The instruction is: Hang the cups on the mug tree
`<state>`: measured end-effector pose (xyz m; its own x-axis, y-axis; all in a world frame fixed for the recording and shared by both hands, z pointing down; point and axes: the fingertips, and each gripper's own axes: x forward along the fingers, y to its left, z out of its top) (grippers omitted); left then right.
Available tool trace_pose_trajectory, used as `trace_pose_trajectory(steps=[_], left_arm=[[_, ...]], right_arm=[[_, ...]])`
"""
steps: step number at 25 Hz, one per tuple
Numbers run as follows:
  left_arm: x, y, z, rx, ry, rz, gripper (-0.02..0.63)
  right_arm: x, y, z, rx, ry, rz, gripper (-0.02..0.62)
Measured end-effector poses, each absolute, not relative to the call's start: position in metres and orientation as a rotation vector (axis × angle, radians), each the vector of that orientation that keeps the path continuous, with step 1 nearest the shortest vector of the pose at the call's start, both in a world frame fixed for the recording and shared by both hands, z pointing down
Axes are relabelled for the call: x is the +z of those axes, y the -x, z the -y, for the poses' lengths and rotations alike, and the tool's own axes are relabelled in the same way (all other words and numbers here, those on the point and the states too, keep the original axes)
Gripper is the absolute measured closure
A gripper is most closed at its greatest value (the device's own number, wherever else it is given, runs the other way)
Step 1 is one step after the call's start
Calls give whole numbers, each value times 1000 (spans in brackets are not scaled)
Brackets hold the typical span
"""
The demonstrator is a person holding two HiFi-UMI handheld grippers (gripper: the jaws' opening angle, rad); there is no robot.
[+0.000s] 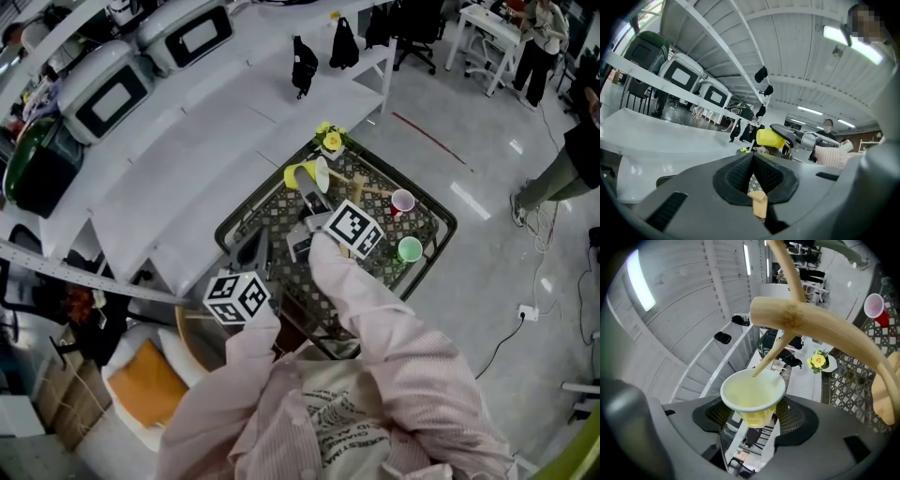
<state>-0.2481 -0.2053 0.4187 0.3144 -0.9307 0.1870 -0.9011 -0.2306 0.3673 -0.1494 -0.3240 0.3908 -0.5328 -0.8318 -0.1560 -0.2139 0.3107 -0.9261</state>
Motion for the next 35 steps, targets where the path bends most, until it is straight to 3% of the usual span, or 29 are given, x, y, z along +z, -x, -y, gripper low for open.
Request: trace_pose_trajectory(steps=[35], left_arm=[[422, 251, 205, -109, -2176, 1607, 607]], right_arm=[[421, 100, 328, -1447, 706, -1133, 308]])
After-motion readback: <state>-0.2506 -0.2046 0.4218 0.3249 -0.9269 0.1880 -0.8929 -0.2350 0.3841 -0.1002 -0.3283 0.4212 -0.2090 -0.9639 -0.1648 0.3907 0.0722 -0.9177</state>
